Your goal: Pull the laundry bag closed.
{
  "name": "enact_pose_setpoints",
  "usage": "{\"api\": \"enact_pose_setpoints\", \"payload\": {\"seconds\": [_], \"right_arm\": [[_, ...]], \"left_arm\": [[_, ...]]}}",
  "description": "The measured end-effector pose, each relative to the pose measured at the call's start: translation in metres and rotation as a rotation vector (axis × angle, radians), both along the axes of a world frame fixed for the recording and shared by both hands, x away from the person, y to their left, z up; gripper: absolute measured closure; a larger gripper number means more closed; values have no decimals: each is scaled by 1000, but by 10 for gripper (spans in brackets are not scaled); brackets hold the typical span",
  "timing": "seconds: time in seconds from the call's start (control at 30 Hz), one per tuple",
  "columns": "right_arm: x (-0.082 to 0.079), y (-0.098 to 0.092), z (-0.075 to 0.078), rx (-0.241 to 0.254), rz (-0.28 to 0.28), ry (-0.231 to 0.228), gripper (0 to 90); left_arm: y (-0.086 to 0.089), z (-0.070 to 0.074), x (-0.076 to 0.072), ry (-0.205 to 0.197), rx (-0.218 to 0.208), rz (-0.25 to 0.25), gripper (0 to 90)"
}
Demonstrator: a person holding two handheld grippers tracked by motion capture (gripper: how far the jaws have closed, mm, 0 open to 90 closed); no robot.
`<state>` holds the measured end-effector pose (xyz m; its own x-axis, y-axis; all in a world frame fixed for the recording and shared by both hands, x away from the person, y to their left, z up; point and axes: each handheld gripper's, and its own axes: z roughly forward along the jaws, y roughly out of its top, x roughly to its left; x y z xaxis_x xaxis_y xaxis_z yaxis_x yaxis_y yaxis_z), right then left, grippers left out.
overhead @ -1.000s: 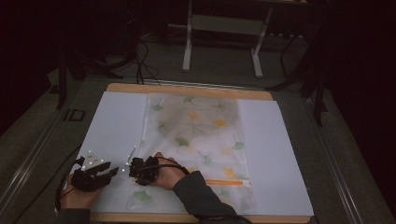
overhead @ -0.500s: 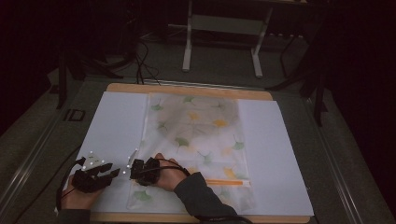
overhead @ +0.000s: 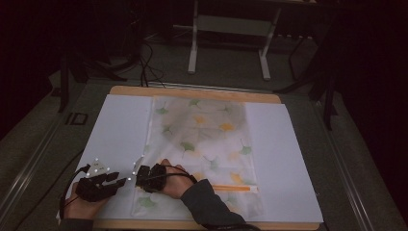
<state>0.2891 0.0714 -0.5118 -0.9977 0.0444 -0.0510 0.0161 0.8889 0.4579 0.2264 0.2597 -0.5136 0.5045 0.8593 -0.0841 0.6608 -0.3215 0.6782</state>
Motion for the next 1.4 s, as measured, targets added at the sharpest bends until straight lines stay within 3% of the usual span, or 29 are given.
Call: {"api": "enact_pose_setpoints", "payload": {"seconds": [0.27, 0.4, 0.57, 0.9, 1.17, 1.4], "right_arm": [[-1, -3, 0, 4, 1, -6, 842], [-2, -4, 1, 13, 6, -22, 842], [-2, -4, 2, 17, 8, -28, 842], [-4, -7, 9, 44, 6, -40, 843], [-5, -7, 11, 52, 10, -57, 843], [-6, -10, 14, 71, 9, -58, 843]], "left_arm": [[-8, 1, 0, 24, -21, -39, 596], [-14, 1, 1, 54, -42, -69, 593], [-16, 0, 2, 88, -63, -64, 595], [-22, -4, 5, 163, -105, -102, 605], [-23, -6, 6, 179, -150, -131, 599], [-27, -9, 8, 200, -157, -138, 596]]}}
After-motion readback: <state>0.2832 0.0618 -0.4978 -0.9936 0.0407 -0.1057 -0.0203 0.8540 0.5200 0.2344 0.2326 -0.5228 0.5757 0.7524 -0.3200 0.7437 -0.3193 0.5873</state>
